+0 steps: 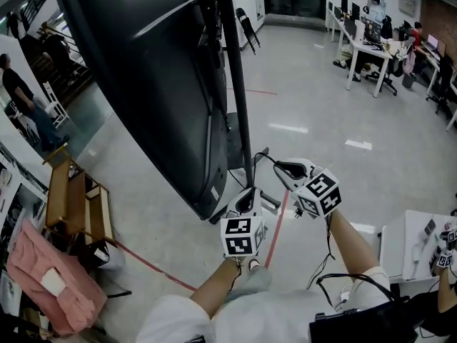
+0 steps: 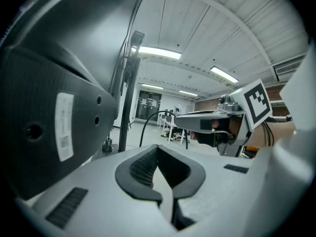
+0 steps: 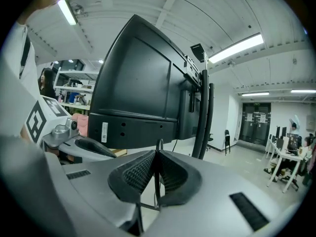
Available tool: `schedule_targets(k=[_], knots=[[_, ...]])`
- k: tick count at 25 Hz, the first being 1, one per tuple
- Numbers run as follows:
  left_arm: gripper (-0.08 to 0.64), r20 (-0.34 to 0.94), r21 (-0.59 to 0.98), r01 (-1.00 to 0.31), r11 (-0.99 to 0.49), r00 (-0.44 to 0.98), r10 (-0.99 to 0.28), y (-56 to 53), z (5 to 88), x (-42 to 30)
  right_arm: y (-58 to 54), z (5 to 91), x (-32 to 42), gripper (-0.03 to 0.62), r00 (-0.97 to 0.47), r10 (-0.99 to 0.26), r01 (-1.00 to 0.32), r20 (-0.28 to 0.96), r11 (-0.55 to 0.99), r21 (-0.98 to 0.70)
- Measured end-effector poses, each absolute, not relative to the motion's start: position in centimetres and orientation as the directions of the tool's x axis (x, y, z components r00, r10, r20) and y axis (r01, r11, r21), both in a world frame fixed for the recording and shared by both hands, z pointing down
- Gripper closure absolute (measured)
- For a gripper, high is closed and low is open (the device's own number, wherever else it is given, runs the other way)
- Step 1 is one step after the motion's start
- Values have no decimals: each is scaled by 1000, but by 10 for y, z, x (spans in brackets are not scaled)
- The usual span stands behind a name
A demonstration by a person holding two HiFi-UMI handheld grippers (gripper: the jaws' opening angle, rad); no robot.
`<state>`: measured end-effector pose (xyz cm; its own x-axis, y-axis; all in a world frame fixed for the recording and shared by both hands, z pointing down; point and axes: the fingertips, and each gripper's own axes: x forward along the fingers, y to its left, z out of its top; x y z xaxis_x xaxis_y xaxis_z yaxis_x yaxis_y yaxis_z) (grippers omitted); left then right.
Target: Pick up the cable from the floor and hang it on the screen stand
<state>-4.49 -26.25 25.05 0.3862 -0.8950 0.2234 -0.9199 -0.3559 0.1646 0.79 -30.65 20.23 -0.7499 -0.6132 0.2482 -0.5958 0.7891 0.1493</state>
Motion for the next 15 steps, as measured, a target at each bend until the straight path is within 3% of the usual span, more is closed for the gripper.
schedule_targets(k=[8,15], knots=[[557,104,172,-916,-362,383,-918,-336,200,-30,-374,169,4,557,-787,-578,-542,218,815,203],[557,134,190,-933,-306,333,-933,-387,191,-47,-425,145,-16,556,-819,-542,-502,189,836,224]])
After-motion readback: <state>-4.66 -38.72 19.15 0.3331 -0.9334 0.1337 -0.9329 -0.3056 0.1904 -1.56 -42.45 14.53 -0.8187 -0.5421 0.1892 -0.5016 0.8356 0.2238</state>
